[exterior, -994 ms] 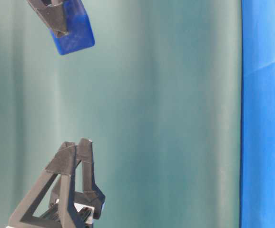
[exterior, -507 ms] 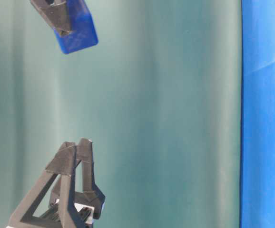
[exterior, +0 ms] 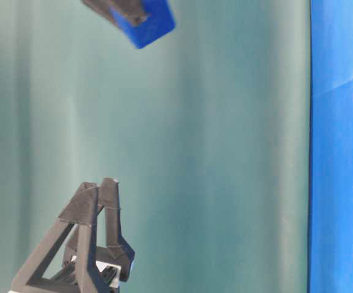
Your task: Handover the blue block to the right arm after grasping it with the left arm, then place it in the designated position.
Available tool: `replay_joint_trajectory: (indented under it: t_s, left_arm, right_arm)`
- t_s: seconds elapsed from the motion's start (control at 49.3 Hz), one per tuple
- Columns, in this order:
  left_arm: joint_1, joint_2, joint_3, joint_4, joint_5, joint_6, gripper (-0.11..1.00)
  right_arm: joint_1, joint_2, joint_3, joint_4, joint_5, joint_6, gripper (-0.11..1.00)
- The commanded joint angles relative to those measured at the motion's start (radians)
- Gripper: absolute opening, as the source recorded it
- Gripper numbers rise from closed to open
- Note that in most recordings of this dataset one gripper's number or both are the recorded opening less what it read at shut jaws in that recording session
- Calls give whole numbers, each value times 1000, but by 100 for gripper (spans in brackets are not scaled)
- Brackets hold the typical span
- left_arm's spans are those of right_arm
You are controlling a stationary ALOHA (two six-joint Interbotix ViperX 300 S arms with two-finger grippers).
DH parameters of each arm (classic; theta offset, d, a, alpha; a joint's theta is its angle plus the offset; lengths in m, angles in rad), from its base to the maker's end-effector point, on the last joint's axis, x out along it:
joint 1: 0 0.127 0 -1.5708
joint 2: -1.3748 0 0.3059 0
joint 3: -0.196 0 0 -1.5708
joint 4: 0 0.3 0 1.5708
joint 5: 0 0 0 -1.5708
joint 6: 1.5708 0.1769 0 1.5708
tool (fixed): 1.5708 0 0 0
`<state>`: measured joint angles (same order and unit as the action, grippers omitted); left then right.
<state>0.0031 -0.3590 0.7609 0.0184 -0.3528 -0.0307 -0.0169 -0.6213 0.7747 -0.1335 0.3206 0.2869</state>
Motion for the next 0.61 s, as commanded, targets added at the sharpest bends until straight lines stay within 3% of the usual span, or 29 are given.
replay_joint_trajectory:
  t_s: [0.0,0.588]
  left_arm:
    - [-3,-18,-17,0,-5,3,93]
    - [-3,-25,-11,0,-5,2,93]
  right_arm:
    - [6,-5,-26,3,25,11,55]
    - [11,3,-28,0,32,17,55]
